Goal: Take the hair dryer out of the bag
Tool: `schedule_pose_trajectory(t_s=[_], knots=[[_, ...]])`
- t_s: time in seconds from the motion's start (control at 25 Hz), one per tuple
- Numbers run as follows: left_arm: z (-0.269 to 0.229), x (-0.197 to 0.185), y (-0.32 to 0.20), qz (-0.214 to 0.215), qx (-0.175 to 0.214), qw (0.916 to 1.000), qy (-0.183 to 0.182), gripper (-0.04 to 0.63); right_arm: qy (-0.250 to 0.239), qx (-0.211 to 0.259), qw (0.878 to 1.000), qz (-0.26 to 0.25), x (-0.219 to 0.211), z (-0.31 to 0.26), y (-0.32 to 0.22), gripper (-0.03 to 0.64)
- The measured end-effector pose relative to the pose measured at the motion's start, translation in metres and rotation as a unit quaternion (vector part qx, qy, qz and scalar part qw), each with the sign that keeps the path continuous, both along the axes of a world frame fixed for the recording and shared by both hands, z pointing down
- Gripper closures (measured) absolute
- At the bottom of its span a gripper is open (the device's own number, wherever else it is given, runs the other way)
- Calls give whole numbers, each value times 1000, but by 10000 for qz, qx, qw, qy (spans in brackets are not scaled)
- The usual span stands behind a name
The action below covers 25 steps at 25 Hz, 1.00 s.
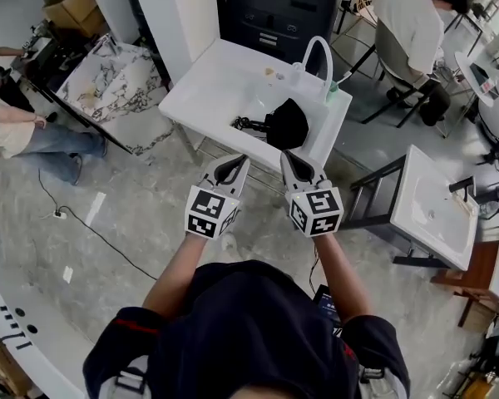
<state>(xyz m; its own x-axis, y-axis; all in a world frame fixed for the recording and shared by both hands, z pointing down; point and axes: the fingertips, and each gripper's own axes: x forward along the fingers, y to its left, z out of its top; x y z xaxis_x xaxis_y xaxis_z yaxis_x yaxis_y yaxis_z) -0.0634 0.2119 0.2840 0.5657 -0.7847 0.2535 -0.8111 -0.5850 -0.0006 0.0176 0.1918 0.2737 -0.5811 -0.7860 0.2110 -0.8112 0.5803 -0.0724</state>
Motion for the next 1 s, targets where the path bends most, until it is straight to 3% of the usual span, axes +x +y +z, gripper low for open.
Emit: schedule_pose_trajectory(t_s=[0.76,1.0], knots=[[18,-62,-59,346,-244,9986,329,577,118,-201,9990,371,-60,21,-53,583],[21,-66,-67,375,-389,9976,443,577,261,-324,9984,390,-65,32,-62,583]])
